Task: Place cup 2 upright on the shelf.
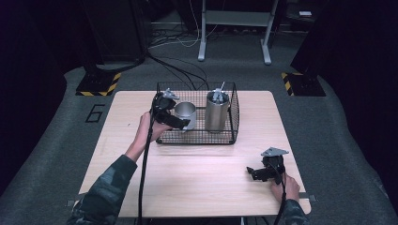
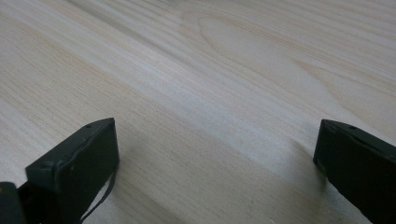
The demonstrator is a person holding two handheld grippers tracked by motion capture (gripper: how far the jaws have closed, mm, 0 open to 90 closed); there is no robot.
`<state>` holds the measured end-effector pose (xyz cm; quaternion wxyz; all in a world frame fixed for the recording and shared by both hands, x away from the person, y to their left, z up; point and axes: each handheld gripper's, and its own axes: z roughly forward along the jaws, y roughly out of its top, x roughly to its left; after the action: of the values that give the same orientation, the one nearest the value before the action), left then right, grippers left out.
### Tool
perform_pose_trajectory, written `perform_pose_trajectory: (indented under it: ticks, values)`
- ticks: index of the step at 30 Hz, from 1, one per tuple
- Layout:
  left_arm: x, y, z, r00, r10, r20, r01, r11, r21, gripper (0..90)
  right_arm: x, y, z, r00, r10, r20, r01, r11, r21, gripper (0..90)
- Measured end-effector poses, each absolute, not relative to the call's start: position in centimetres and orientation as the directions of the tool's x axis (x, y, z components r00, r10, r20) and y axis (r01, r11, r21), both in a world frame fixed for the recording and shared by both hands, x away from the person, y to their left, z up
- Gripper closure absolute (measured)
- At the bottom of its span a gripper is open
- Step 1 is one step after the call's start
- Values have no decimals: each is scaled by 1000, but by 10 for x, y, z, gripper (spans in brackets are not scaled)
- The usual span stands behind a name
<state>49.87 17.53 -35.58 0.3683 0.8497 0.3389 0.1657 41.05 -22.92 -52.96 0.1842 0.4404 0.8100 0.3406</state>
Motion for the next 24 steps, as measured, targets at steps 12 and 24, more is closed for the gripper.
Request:
perform_pose_trajectory:
  ticks: [12, 24]
  values:
    - [440, 198, -378, 735, 674, 79, 408, -533, 741, 1, 411, -229, -530, -544, 839, 0, 587, 381, 714, 0]
    - [402, 234, -427, 684, 726, 65, 463, -502, 731, 0, 411, -229, -530, -545, 839, -1, 586, 381, 715, 0]
